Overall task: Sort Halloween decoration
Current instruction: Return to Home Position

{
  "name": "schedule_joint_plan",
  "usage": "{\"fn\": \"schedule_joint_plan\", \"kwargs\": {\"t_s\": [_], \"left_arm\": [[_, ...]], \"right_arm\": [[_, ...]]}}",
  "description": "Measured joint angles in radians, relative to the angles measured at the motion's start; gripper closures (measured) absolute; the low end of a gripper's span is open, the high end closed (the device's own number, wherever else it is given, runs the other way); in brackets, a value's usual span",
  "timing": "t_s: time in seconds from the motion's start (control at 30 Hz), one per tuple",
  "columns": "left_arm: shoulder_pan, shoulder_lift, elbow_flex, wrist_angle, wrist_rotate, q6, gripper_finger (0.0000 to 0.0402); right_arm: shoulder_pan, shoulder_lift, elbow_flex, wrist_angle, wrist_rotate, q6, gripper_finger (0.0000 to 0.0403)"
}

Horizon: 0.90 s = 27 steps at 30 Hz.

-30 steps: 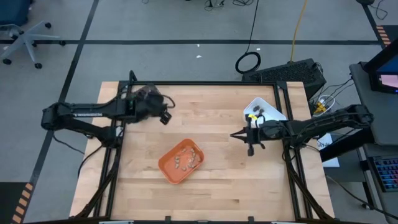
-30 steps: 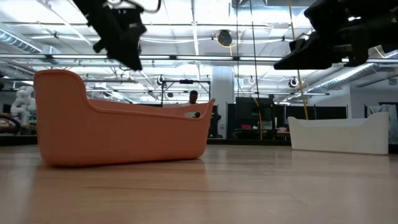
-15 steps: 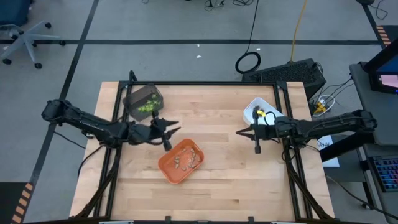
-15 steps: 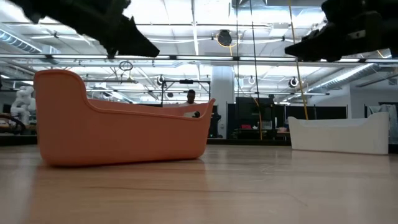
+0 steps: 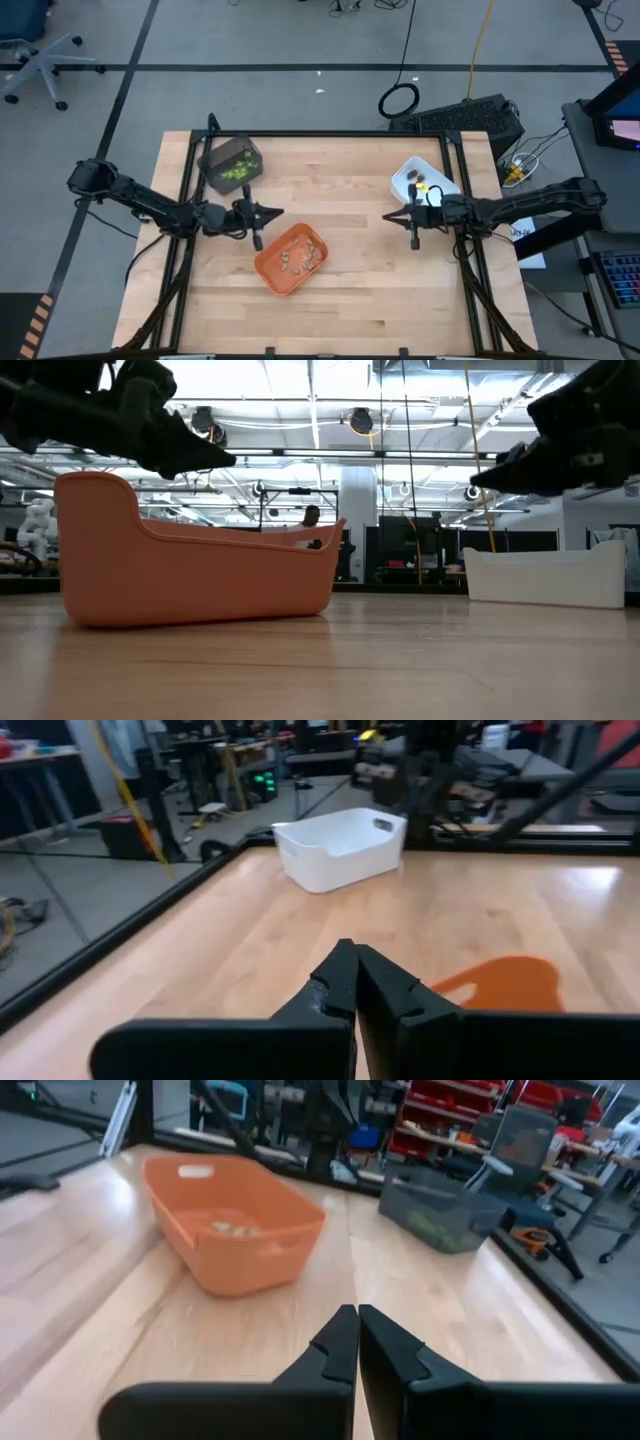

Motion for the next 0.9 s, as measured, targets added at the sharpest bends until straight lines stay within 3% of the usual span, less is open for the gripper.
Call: {"fn": "schedule_joint_plan", "kwargs": {"t_s": [0.27,0.53,0.9], "left_arm": [[0.000,0.000,-0.073,0.102,0.059,0.029,0.0400],[0.002,0.000,-0.216,0.364,0.142,0.084,0.0401],[0.002,-0.052,-0.221,0.346,0.241,0.135,0.0401]], "right_arm": [[0.000,-0.002,-0.070,0.090,-0.001,0.011,0.0403],[-0.001,0.000,-0.072,0.064,-0.060,0.000,0.0403],[-0.001,-0.052,-0.074,-0.002,-0.082,0.038,0.0403]]}}
